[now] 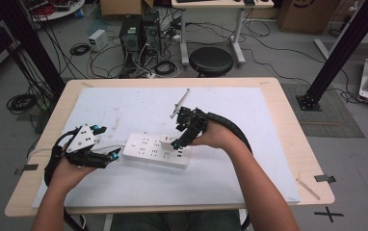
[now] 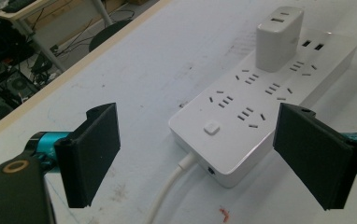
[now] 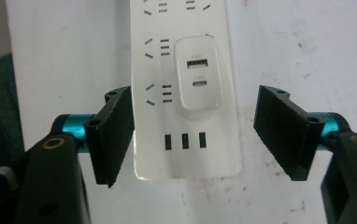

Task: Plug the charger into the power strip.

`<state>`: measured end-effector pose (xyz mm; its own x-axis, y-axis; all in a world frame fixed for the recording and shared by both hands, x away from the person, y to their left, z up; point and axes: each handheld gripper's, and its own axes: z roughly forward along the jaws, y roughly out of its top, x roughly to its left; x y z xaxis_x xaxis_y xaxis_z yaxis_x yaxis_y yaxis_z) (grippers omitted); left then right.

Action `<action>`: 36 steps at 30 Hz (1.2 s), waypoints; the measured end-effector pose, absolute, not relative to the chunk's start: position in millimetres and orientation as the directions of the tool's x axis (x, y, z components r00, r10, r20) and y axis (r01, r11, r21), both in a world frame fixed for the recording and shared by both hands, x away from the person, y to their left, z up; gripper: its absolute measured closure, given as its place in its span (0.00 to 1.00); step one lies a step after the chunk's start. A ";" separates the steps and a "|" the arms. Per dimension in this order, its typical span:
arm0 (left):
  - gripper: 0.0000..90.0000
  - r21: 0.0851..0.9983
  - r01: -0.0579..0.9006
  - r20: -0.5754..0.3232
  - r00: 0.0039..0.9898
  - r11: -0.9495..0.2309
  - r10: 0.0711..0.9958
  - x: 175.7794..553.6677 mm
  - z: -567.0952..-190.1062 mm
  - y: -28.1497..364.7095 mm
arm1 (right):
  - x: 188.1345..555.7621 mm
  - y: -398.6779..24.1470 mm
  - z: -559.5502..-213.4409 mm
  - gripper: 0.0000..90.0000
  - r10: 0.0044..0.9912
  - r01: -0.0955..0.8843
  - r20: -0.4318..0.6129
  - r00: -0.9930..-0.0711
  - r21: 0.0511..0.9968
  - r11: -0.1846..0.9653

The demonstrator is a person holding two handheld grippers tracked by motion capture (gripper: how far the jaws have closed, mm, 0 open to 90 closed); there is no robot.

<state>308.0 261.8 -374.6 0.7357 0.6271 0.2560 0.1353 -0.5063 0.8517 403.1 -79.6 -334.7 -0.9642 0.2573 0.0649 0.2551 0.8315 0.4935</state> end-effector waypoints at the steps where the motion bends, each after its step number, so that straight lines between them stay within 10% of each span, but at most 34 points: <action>1: 0.17 0.852 0.135 0.256 0.736 -0.506 0.627 308.0 -374.6 261.8 | 401.1 -86.1 -333.5 0.30 0.273 0.271 0.073 -0.959 0.514 0.814; 17: 0.16 0.890 0.106 0.211 0.767 -0.443 0.606 310.4 -369.4 259.9 | 370.7 -182.1 -341.6 0.22 0.443 0.359 0.097 -0.891 0.747 0.560; 36: 0.16 0.896 0.112 0.197 0.766 -0.429 0.612 313.7 -368.5 259.0 | 356.7 -222.5 -346.8 0.21 0.513 0.381 0.106 -0.852 0.797 0.469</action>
